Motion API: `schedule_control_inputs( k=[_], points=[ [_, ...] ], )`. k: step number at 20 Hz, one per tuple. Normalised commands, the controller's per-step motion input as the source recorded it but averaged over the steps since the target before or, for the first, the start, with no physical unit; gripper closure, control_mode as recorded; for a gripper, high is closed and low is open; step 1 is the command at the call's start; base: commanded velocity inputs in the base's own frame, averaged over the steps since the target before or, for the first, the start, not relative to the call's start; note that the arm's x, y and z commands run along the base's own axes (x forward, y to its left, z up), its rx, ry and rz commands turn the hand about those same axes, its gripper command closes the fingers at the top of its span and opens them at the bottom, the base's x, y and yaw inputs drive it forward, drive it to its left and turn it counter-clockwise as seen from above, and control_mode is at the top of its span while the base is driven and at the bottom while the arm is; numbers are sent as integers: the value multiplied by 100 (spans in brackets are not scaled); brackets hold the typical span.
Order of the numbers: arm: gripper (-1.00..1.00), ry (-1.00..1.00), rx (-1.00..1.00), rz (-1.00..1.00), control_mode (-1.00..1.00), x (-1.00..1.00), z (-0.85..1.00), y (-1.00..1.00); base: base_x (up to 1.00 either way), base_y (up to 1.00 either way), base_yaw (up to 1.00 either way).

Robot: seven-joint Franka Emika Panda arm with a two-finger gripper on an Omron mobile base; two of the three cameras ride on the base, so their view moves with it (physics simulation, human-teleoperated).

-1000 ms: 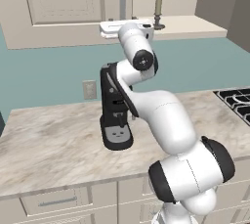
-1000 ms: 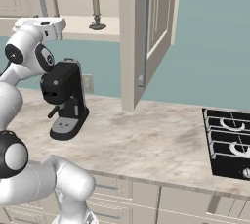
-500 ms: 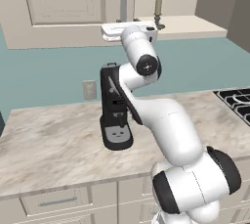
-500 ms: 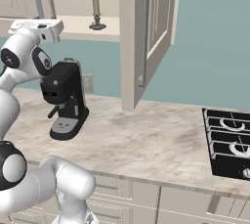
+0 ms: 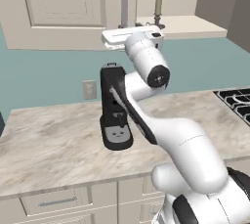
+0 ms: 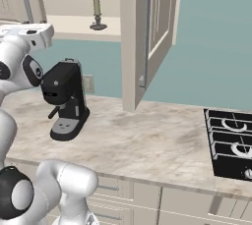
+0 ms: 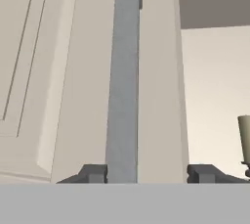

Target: Get the candle and the beer from the cabinet and move them to the dining counter.

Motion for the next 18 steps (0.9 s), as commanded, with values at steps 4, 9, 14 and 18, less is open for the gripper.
schedule_control_inputs(
  k=[4,9,14,18],
  points=[
    [100,0,-5,14,-100,-75,0,39,0,0,0],
    [100,0,-7,17,-100,-84,0,47,0,0,0],
    [100,0,-9,19,-100,-89,0,54,0,0,0],
    [100,0,-10,19,-100,-88,0,59,0,0,0]
  ],
)
